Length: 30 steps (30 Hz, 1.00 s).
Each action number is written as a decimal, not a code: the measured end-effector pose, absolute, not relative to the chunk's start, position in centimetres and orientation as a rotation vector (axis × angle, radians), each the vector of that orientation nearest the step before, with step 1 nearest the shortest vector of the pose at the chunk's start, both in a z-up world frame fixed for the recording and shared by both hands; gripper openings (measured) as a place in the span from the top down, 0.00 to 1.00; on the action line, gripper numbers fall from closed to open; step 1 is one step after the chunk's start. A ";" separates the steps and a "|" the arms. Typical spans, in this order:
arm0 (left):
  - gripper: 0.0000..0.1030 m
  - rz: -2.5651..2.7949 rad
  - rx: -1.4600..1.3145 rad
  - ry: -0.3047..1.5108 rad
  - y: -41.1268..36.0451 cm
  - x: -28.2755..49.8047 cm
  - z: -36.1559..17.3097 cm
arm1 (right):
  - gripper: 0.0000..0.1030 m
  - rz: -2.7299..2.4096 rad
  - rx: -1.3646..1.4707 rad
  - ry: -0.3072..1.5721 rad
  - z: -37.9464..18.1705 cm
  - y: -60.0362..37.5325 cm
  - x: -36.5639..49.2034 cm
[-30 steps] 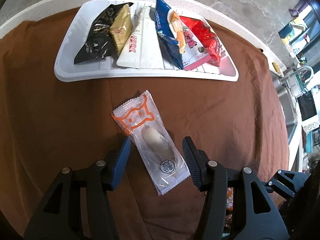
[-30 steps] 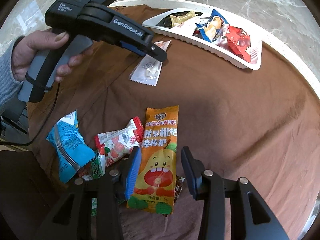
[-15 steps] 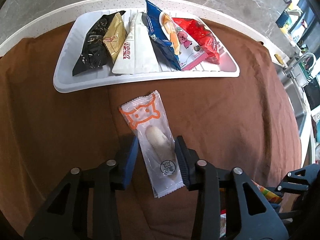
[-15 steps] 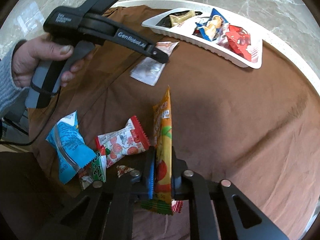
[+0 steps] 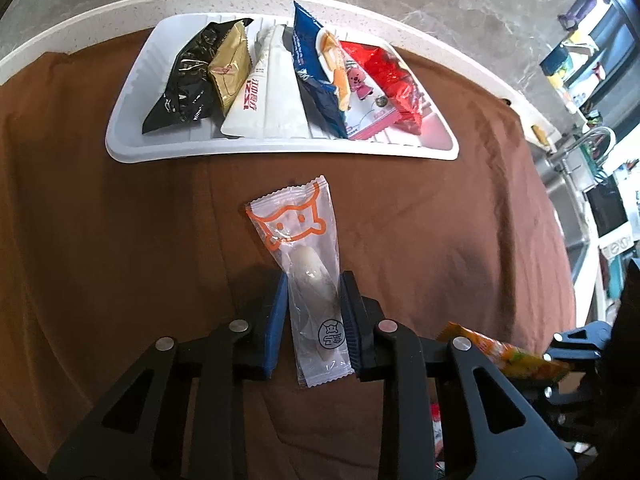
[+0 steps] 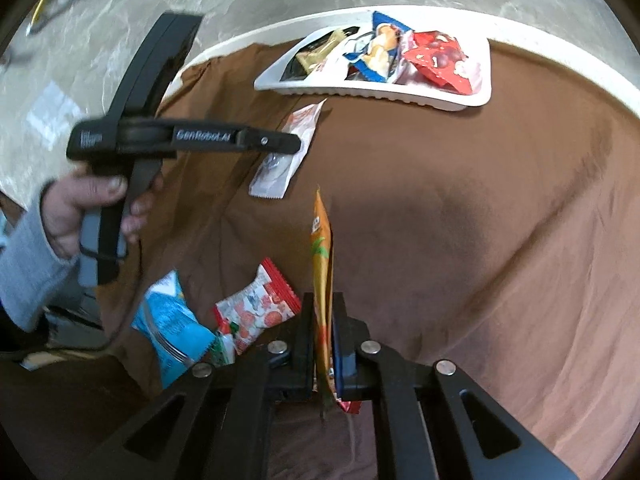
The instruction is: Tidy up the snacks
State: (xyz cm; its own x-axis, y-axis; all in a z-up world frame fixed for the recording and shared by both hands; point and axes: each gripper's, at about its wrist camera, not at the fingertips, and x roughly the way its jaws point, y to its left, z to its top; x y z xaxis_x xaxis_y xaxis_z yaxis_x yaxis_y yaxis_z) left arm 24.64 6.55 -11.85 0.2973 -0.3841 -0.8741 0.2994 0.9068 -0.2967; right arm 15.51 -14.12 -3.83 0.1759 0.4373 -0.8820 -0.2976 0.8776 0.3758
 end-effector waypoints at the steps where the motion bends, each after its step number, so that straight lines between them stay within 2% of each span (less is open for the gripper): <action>1: 0.77 -0.456 -0.086 1.180 6.6 24.5 -11.7 | 0.92 0.523 0.157 1.295 -3.8 -14.4 15.7; 14: 0.77 -0.512 -0.193 1.119 8.6 25.1 -7.2 | 0.92 0.524 0.486 1.245 -2.1 -18.0 20.1; 30: 0.77 -0.494 -0.216 1.125 9.2 25.9 -7.8 | 0.92 0.416 0.360 1.268 -4.6 -16.6 23.1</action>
